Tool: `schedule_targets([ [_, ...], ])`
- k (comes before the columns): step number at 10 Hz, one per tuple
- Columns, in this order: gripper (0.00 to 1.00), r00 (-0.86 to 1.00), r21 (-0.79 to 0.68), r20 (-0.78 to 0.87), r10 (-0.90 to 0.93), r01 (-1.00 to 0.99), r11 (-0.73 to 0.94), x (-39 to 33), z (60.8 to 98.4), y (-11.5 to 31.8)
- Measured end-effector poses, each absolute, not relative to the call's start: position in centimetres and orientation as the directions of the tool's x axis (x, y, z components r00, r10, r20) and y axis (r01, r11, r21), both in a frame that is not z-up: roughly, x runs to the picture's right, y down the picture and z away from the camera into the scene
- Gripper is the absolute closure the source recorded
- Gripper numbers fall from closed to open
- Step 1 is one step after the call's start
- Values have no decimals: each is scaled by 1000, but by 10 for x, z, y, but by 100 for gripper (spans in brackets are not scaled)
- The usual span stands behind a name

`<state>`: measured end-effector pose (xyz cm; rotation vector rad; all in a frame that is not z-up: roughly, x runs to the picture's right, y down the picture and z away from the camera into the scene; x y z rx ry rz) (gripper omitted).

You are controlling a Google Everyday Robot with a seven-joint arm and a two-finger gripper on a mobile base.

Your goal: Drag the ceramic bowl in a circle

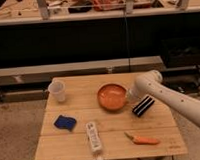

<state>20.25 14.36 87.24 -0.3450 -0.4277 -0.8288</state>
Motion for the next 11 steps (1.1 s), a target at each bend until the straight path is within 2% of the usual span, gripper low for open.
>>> schedule_targets([
  [4,96,604,-139,489,-629,767,627,223,850,169],
  [8,96,484,-114,511,-710,857,503,171,823,186],
  [11,96,425,-95,519,-742,891,445,146,823,185],
])
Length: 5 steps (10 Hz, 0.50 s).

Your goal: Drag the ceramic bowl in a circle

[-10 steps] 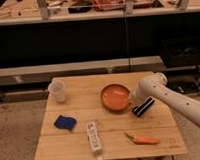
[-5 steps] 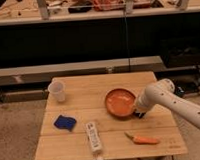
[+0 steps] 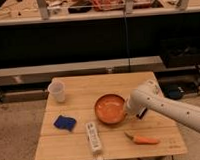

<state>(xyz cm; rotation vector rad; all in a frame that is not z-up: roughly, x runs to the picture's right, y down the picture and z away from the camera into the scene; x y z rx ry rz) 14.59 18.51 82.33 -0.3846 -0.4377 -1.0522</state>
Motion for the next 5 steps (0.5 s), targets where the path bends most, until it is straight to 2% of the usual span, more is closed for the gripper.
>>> schedule_targets([
  [5,96,367,-43,503,-783,915,401,119,849,133],
])
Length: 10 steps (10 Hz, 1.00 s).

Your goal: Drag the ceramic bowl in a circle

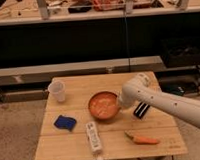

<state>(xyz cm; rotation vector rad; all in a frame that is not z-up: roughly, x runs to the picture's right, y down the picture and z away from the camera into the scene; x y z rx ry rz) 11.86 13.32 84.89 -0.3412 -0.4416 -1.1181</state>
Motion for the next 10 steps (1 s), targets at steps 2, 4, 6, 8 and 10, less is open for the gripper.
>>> schedule_targets([
  [2,96,365,-18,493,-790,912,410,117,861,106],
  [4,96,383,-15,489,-784,902,431,124,869,93],
  [6,96,437,-37,486,-757,875,482,152,876,89],
  [8,96,492,-66,481,-725,846,530,183,875,96],
  [10,96,558,-105,472,-682,804,585,217,867,114],
])
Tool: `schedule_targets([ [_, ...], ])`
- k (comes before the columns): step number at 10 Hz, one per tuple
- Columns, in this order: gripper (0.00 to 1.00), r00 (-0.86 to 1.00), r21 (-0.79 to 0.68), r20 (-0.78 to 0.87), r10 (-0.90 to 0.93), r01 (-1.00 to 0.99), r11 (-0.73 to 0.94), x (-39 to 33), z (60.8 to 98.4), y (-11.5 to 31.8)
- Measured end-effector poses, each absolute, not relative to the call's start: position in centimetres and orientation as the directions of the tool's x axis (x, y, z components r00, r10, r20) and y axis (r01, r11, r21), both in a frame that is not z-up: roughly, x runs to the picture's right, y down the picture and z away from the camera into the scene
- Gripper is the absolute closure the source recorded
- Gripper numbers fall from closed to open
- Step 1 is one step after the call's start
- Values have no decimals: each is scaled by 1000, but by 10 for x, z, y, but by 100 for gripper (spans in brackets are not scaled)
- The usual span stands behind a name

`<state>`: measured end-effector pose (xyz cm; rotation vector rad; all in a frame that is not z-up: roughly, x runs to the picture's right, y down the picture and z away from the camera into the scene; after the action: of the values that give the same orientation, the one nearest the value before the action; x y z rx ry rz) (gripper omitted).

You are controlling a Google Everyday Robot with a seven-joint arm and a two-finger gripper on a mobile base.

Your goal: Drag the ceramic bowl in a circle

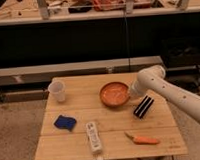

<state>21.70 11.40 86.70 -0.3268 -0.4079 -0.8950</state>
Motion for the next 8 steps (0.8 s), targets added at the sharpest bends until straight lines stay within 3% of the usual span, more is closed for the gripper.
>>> schedule_targets([
  [4,96,572,-134,471,-671,799,587,226,834,161],
  [8,96,493,-111,479,-726,855,507,166,814,186],
])
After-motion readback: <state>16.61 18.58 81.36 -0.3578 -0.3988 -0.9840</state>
